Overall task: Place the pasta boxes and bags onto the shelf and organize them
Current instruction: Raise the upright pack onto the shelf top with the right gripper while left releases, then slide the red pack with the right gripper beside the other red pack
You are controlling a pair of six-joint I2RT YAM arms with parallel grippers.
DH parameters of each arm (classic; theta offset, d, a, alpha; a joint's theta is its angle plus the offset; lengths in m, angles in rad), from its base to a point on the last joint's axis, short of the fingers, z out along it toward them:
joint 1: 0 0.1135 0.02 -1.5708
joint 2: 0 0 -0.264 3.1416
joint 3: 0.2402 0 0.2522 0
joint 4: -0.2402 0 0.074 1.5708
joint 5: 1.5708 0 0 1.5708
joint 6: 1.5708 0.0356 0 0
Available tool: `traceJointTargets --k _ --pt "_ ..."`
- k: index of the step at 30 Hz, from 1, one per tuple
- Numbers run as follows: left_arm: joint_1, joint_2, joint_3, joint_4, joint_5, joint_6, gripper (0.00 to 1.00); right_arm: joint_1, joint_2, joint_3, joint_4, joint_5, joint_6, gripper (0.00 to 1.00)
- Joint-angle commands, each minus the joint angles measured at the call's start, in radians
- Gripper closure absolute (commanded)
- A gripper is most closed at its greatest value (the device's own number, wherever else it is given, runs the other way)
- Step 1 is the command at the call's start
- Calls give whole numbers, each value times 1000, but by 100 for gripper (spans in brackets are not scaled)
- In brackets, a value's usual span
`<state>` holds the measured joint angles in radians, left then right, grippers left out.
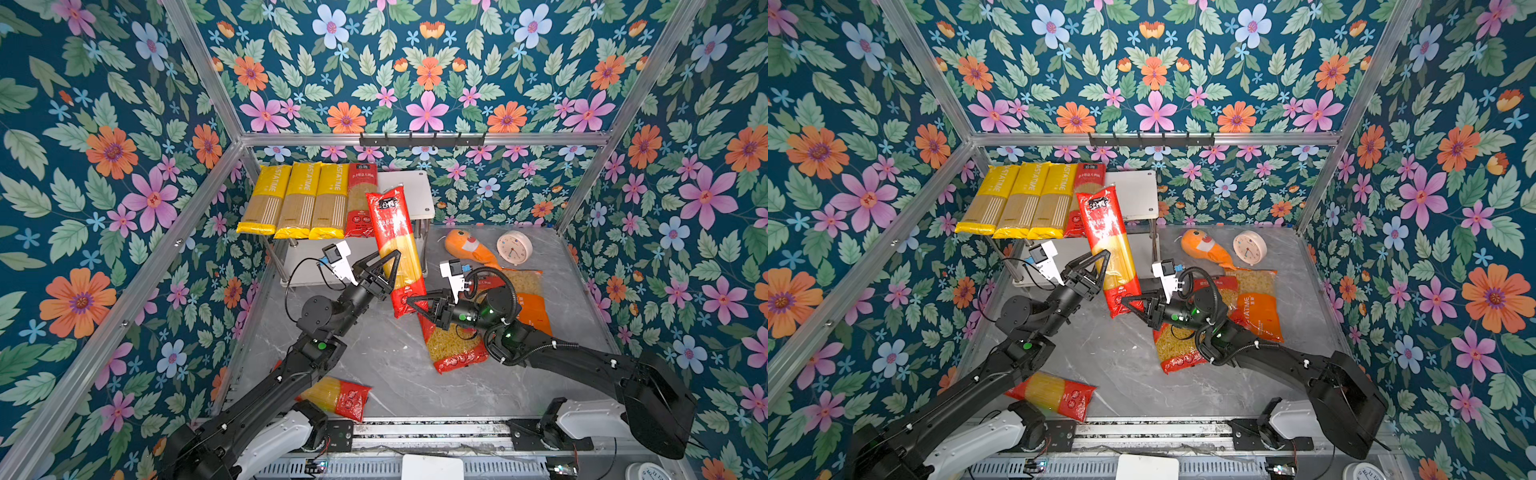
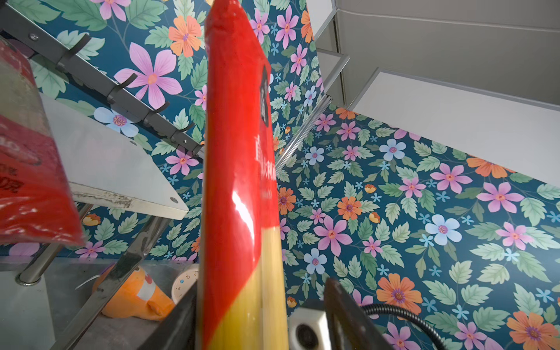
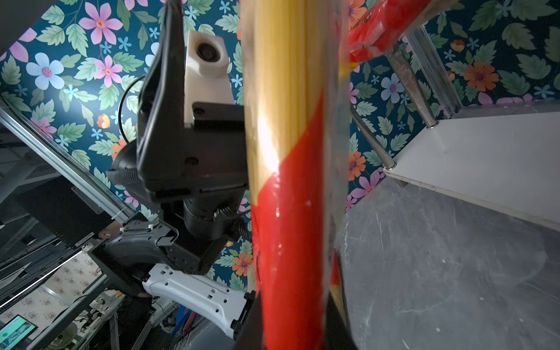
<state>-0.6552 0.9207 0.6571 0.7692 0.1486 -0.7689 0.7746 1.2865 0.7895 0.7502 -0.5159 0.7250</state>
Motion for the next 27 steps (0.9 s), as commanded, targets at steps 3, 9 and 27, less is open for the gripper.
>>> traceJointTargets --k 3,9,27 --pt "-1 -67 -19 -97 -69 46 30 -57 -12 180 -208 67 -32 100" --pt "-1 -117 -48 -178 -105 56 29 -127 109 491 -496 78 32 100" --pt "-3 -71 -163 -349 -143 2 28 -178 533 1070 -825 -10 257 100"
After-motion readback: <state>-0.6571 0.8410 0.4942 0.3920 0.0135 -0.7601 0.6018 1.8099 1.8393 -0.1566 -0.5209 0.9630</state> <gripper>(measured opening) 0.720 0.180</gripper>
